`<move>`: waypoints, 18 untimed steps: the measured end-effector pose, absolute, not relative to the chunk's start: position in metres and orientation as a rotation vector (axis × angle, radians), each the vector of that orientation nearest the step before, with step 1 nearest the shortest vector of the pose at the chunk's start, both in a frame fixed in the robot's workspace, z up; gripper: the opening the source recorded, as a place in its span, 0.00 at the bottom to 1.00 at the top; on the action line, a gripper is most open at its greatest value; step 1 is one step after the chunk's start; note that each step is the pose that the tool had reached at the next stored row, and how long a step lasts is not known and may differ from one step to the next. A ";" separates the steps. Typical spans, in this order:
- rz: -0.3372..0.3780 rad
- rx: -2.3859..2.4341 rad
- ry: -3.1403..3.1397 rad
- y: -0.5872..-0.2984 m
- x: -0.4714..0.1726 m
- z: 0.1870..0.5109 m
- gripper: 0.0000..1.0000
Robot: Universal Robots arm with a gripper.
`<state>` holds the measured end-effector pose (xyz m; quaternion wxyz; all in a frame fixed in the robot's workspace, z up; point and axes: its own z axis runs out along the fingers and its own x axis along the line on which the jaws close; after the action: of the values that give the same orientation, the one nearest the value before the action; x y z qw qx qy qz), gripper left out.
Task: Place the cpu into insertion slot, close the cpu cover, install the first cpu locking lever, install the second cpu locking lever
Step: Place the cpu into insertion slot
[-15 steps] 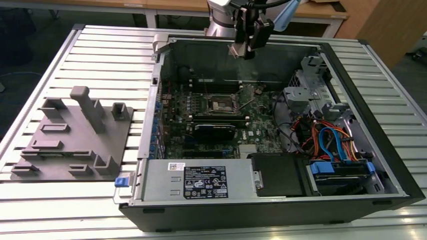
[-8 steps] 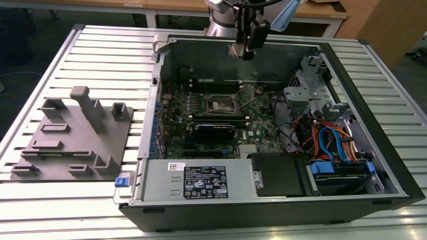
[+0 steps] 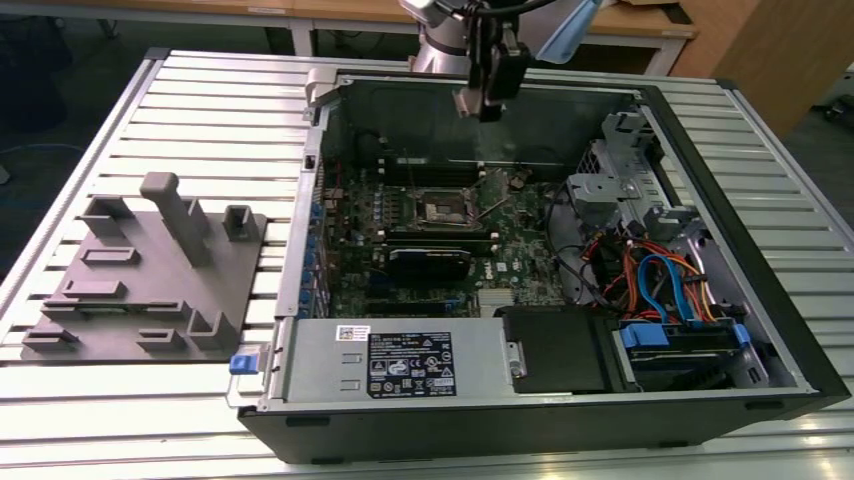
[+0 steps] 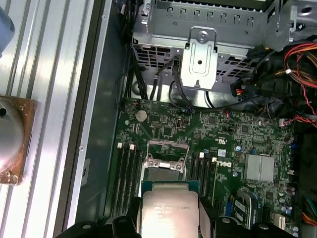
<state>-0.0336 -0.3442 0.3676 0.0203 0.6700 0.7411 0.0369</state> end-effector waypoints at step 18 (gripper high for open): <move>0.110 2.113 2.268 -0.344 -0.034 0.360 0.54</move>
<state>-0.0337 -0.3440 0.3605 0.0200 0.6812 0.7310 0.0355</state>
